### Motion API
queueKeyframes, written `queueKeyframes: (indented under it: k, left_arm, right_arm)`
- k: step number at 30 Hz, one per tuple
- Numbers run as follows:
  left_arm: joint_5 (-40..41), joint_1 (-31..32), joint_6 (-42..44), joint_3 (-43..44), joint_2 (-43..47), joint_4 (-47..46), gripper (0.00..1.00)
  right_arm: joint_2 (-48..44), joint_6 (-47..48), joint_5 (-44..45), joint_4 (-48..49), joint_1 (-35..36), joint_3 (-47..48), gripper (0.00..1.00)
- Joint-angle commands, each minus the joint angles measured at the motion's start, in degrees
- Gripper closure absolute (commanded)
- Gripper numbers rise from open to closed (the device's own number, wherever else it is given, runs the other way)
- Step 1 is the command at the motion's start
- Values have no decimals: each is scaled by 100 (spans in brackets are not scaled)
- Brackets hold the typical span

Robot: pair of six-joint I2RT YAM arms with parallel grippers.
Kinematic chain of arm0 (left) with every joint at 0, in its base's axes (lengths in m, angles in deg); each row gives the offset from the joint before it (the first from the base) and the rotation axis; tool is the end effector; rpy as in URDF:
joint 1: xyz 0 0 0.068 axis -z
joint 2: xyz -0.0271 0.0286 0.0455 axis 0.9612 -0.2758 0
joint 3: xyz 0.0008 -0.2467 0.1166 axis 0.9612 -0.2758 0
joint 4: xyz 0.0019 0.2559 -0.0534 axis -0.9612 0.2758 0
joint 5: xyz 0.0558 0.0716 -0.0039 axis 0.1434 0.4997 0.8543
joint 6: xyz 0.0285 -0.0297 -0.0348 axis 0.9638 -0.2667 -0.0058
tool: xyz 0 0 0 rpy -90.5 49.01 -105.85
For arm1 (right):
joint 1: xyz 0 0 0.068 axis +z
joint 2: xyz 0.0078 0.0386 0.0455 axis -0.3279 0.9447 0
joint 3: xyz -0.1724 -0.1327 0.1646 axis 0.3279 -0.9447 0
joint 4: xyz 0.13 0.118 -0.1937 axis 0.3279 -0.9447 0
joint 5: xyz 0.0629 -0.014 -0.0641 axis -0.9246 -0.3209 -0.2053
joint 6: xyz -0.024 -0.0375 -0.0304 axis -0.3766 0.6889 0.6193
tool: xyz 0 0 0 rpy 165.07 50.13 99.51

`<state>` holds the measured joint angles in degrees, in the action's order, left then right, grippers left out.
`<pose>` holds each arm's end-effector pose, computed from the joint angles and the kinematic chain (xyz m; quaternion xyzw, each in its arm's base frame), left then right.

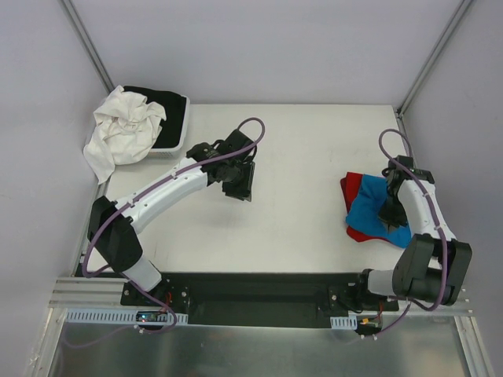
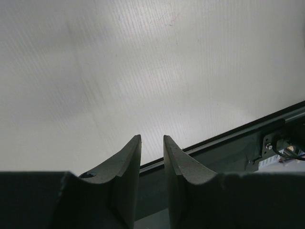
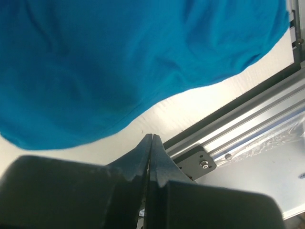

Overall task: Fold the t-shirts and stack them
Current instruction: Neatly place the folded tshirt to the corner

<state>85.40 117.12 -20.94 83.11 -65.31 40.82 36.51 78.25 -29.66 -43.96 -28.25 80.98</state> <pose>0.2478 -0.2355 0.3130 0.1143 0.9446 -0.2100 0.2250 0.2212 -0.0483 0.2387 0.1710 0.9625 -0.1822 0.1052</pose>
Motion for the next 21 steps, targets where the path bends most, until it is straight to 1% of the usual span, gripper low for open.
queueKeyframes:
  k: [1, 7, 9, 14, 17, 21]
  left_arm:
    - [151, 28, 11, -80, 361, 32, 74]
    - [151, 28, 134, 16, 335, 41, 74]
    - [151, 20, 196, 60, 300, 50, 74]
    - [151, -33, 257, 140, 221, 85, 74]
    - [107, -68, 275, 192, 142, 94, 74]
    - [54, -103, 310, 333, -34, 102, 74]
  right_arm:
    - [400, -120, 142, 166, -442, 371, 99]
    - [1033, -243, -112, 342, -838, 854, 99]
    - [1192, -261, -236, 368, -856, 1004, 99]
    - [1306, -278, -315, 517, -856, 951, 99]
    - [1561, -226, -411, 657, -856, 986, 99]
    - [2149, -164, -517, 764, -856, 1109, 99]
